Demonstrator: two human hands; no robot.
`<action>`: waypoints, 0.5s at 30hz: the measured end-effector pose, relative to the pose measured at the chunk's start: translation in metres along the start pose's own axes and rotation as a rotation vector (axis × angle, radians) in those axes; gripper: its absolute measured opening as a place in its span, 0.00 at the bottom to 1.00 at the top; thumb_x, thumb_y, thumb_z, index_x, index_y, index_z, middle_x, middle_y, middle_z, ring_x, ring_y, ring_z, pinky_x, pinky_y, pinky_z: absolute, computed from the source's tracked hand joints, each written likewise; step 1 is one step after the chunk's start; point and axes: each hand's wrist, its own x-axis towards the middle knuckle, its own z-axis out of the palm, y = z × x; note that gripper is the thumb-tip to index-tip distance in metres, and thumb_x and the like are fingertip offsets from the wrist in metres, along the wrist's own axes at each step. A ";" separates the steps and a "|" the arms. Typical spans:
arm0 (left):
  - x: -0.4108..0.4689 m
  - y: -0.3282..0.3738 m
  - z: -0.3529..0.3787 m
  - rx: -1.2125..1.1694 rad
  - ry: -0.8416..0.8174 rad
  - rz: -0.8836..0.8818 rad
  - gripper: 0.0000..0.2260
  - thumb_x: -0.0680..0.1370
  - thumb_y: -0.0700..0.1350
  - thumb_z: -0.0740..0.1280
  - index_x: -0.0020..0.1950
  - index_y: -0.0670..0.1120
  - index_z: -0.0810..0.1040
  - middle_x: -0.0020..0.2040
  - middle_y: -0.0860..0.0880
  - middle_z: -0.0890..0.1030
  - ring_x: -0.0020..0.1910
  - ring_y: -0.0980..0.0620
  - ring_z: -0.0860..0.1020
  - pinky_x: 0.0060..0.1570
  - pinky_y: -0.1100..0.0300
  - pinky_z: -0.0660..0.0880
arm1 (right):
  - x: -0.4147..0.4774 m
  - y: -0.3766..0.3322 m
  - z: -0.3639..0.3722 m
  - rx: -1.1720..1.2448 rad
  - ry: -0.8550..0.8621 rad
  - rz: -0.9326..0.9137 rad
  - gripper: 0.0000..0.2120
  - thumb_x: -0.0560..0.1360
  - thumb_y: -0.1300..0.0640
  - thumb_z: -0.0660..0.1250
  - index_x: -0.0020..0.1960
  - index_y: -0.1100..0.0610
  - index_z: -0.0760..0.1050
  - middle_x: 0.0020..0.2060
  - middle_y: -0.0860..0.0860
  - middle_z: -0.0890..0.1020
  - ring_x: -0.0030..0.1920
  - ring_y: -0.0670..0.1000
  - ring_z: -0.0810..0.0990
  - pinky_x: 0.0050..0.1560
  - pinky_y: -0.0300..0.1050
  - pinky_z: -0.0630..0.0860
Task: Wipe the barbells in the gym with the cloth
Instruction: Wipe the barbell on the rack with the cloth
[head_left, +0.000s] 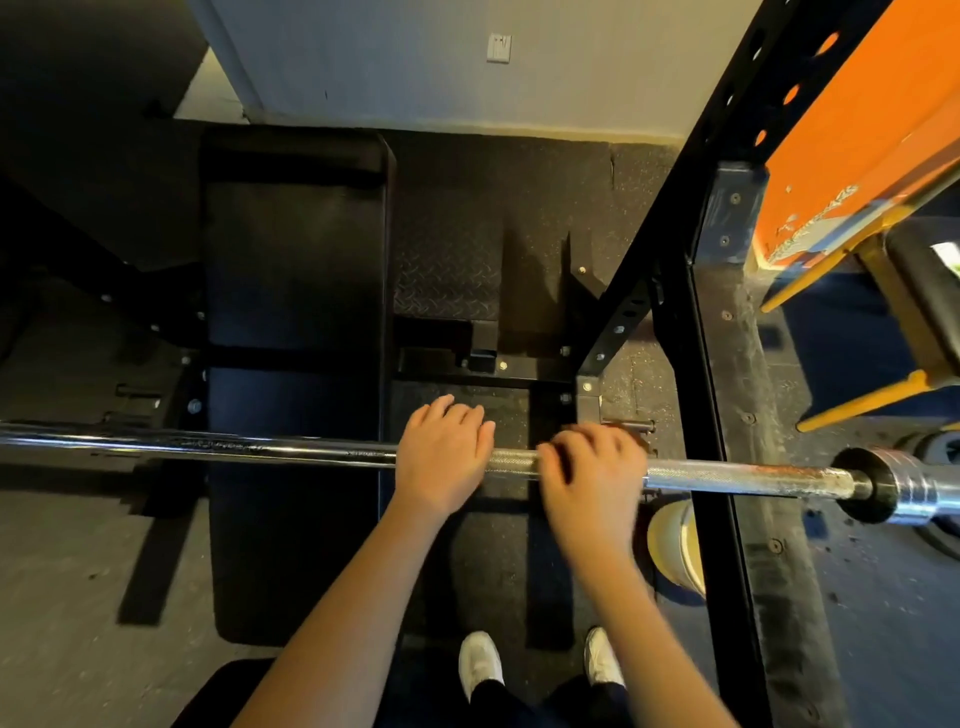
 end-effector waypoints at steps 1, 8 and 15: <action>0.002 0.002 0.000 0.009 0.007 -0.019 0.28 0.82 0.55 0.41 0.70 0.49 0.73 0.67 0.51 0.76 0.73 0.50 0.65 0.73 0.52 0.58 | -0.004 -0.009 0.007 -0.013 0.009 -0.062 0.10 0.75 0.50 0.68 0.50 0.55 0.82 0.51 0.51 0.82 0.56 0.56 0.76 0.59 0.54 0.69; 0.010 0.002 -0.006 0.021 -0.020 -0.053 0.22 0.84 0.52 0.46 0.69 0.49 0.74 0.67 0.51 0.76 0.74 0.50 0.64 0.75 0.51 0.56 | 0.020 0.059 -0.024 0.045 0.104 -0.139 0.09 0.77 0.56 0.64 0.50 0.60 0.81 0.51 0.53 0.81 0.53 0.56 0.76 0.55 0.51 0.71; 0.022 0.003 -0.006 0.003 0.003 -0.078 0.22 0.84 0.52 0.47 0.69 0.48 0.74 0.66 0.50 0.77 0.72 0.50 0.66 0.73 0.51 0.57 | -0.004 -0.001 0.013 0.089 0.135 -0.220 0.11 0.78 0.55 0.63 0.53 0.57 0.82 0.55 0.53 0.81 0.61 0.55 0.73 0.64 0.49 0.64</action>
